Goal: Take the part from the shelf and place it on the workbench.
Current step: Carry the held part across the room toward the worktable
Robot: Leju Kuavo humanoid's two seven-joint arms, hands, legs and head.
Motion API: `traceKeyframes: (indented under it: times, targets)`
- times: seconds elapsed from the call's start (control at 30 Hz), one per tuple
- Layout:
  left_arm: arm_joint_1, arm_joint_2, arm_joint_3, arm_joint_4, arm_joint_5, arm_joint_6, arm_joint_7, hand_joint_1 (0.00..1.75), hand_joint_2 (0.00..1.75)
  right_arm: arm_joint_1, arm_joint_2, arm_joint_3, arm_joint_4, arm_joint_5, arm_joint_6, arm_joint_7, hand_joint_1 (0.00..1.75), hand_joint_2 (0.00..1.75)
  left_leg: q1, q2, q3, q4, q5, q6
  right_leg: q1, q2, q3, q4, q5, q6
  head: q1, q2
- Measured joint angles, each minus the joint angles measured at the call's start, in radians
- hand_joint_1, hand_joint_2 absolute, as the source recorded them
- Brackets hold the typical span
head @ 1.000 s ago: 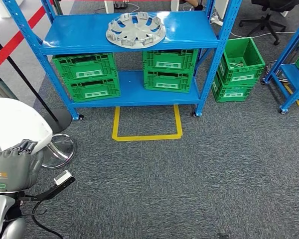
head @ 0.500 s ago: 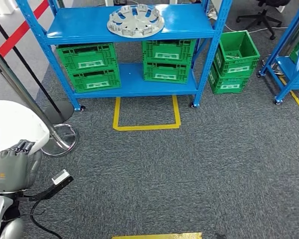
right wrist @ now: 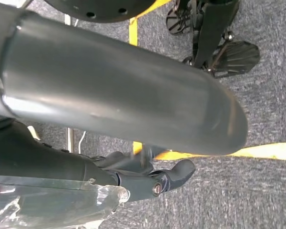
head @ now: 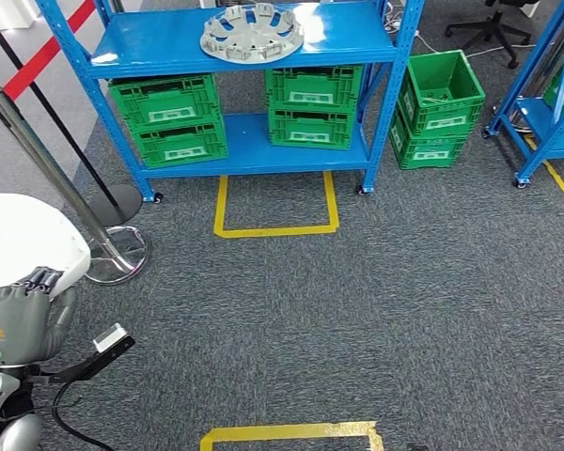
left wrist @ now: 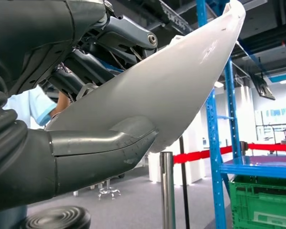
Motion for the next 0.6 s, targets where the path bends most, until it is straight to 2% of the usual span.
traceKeyframes:
  times: [0.03,0.07,0.1,0.17,0.2,0.23,0.37,0.4,0.53,0.6]
  targets:
    - [0.000,0.000,0.000,0.000,0.000,0.000,0.000,1.75,1.75,0.000,0.000,0.000,0.000,0.000,0.000,0.000,0.00,0.00,0.000,0.000,0.002,-0.004,0.000,0.000,0.001,0.000,-0.001,0.000,0.000,0.000,0.000,0.000]
    - [0.001,-0.001,0.003,-0.001,0.003,0.000,-0.002,1.75,1.75,0.000,0.000,0.000,0.000,0.001,0.000,0.000,0.00,0.00,-0.001,0.000,-0.001,-0.009,0.001,0.006,0.002,0.000,-0.003,0.000,0.002,0.004,0.000,0.000]
    - [0.002,-0.002,0.008,-0.002,0.006,0.000,-0.004,1.75,1.75,0.001,0.000,0.000,0.000,0.003,0.000,-0.001,0.00,0.00,-0.002,-0.001,-0.005,-0.015,0.003,0.010,0.003,0.000,-0.008,-0.001,0.004,-0.001,0.002,0.000]
    - [0.007,-0.004,0.018,-0.003,0.013,0.000,-0.007,1.75,1.75,0.002,0.000,0.000,0.000,0.007,0.000,-0.002,0.00,0.00,-0.003,-0.002,-0.016,-0.022,0.008,0.020,0.006,0.000,-0.021,-0.004,0.012,-0.020,0.006,0.000]
    - [0.009,-0.004,0.020,-0.004,0.014,0.000,-0.008,1.75,1.75,0.002,0.000,0.000,0.000,0.008,0.000,-0.003,0.00,0.00,-0.004,-0.003,-0.018,-0.021,0.010,0.022,0.006,0.000,-0.024,-0.005,0.015,-0.033,0.008,0.000]
    - [0.010,-0.004,0.022,-0.004,0.016,0.000,-0.008,1.75,1.75,0.002,0.000,0.000,0.000,0.010,0.000,-0.003,0.00,0.00,-0.005,-0.003,-0.020,-0.021,0.012,0.025,0.005,0.000,-0.026,-0.007,0.021,-0.033,0.008,0.000]
    - [0.012,-0.006,0.026,-0.004,0.021,0.000,-0.009,1.75,1.75,0.002,0.000,0.000,0.000,0.012,0.000,-0.003,0.00,0.00,-0.011,-0.002,-0.032,-0.017,0.021,0.036,-0.002,0.000,-0.024,-0.014,0.046,0.008,0.009,0.000]
    - [0.013,-0.006,0.027,-0.004,0.021,0.000,-0.009,1.75,1.75,0.002,0.000,0.000,0.000,0.013,0.000,-0.003,0.00,0.00,-0.012,-0.002,-0.035,-0.016,0.022,0.037,-0.003,0.000,-0.025,-0.014,0.049,0.013,0.009,0.000]
    - [0.015,-0.007,0.030,-0.004,0.021,0.000,-0.009,1.75,1.75,0.002,0.000,0.000,0.000,0.014,0.000,-0.003,0.00,0.00,-0.013,-0.002,-0.041,-0.015,0.025,0.037,-0.004,0.000,-0.031,-0.014,0.053,0.019,0.009,0.000]
    - [0.015,-0.008,0.035,-0.004,0.024,0.000,-0.011,1.75,1.75,0.002,0.001,0.001,0.000,0.018,-0.002,-0.002,0.00,0.00,-0.014,-0.002,-0.046,-0.011,0.027,0.042,-0.007,0.001,-0.034,-0.017,0.057,0.026,0.008,0.000]
